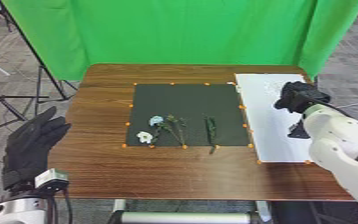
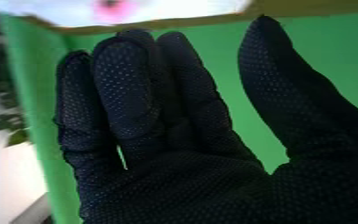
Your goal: Arrange flowers
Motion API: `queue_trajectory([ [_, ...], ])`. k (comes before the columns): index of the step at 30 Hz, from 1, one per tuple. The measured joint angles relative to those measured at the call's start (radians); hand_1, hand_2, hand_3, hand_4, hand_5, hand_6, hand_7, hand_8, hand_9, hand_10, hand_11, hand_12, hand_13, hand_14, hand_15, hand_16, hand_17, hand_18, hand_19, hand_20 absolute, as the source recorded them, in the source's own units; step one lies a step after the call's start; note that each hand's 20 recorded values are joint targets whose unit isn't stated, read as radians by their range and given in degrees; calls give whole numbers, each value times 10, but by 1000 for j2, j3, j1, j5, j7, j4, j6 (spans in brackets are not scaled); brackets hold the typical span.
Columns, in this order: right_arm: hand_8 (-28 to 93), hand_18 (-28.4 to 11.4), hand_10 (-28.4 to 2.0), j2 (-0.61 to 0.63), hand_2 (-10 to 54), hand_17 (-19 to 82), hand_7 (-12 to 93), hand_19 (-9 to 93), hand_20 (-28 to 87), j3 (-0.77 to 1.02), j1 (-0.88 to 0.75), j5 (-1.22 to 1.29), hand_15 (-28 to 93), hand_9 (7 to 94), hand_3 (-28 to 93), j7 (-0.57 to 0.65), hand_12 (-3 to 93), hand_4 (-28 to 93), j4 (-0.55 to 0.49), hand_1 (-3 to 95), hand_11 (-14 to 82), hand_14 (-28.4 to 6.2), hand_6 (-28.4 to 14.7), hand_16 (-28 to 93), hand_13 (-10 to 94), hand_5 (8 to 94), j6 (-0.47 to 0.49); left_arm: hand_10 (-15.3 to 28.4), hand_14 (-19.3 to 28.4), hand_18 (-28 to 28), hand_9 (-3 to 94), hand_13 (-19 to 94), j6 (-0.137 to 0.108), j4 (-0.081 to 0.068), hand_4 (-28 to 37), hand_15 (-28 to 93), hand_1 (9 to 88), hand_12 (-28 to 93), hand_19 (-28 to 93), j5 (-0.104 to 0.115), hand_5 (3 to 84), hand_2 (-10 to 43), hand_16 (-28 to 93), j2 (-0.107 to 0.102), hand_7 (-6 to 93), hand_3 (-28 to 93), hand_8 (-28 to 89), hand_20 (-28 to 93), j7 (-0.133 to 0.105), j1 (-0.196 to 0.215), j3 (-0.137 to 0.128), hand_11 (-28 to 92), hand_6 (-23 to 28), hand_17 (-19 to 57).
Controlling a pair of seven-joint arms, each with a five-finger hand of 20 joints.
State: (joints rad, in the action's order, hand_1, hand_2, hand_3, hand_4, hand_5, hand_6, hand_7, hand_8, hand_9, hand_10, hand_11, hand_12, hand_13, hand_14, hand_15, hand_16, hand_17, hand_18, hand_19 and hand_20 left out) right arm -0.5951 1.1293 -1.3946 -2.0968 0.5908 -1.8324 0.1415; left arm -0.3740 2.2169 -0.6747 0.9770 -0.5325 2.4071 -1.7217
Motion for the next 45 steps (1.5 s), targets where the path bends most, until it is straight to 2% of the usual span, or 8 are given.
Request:
queue_trajectory([
  [5, -111, -197, -196, 29, -21, 355, 210, 932, 69, -22, 28, 10, 761, 521, 861, 33, 165, -258, 50, 315, 225, -119, -93, 169, 586, 532, -9, 221, 284, 239, 394, 278, -5, -2, -204, 683, 249, 90, 632, 7, 449, 66, -167, -8, 123, 809, -90, 35, -11, -7, 13, 378, 126, -82],
  [10, -111, -198, -195, 44, -31, 356, 206, 932, 75, 38, 1, 11, 763, 501, 866, 48, 163, -262, 69, 320, 210, -117, -96, 169, 586, 520, 7, 221, 284, 239, 394, 278, -10, -2, -204, 682, 250, 90, 632, 19, 449, 66, -166, -22, 123, 809, -90, 35, -23, -7, 17, 378, 126, -82],
  [20, -107, -200, -202, 33, -44, 355, 198, 932, 84, 147, -72, 4, 765, 482, 866, 85, 165, -265, 90, 335, 184, -120, -97, 165, 580, 513, 199, 222, 284, 239, 393, 278, -11, -4, -203, 682, 251, 90, 632, 23, 449, 65, -166, -27, 122, 809, -90, 34, -30, -6, 20, 377, 126, -83],
  [37, -114, -195, -193, 25, -56, 359, 207, 932, 89, 83, -51, -3, 771, 490, 873, 104, 164, -276, 141, 356, 189, -113, -87, 156, 587, 505, 152, 221, 284, 238, 394, 279, -11, -8, -202, 683, 252, 90, 632, 22, 448, 65, -166, -22, 123, 809, -90, 34, -28, -13, 23, 378, 125, -82],
  [42, -125, -187, -162, 26, -76, 402, 227, 932, 147, 71, -49, -14, 751, 579, 850, 105, 164, -281, 143, 421, 236, -82, -63, 216, 637, 537, 141, 221, 284, 238, 393, 278, -10, -8, -202, 683, 252, 90, 631, 22, 448, 65, -166, -21, 122, 809, -90, 34, -27, -15, 23, 378, 125, -82],
  [45, -126, -182, -147, 35, -77, 414, 229, 932, 151, 31, -39, -29, 748, 615, 838, 112, 169, -282, 150, 437, 263, -76, -55, 218, 652, 551, 115, 221, 284, 239, 393, 278, -10, -9, -200, 683, 251, 90, 631, 22, 448, 65, -166, -18, 123, 809, -90, 34, -27, -16, 23, 377, 125, -83],
])
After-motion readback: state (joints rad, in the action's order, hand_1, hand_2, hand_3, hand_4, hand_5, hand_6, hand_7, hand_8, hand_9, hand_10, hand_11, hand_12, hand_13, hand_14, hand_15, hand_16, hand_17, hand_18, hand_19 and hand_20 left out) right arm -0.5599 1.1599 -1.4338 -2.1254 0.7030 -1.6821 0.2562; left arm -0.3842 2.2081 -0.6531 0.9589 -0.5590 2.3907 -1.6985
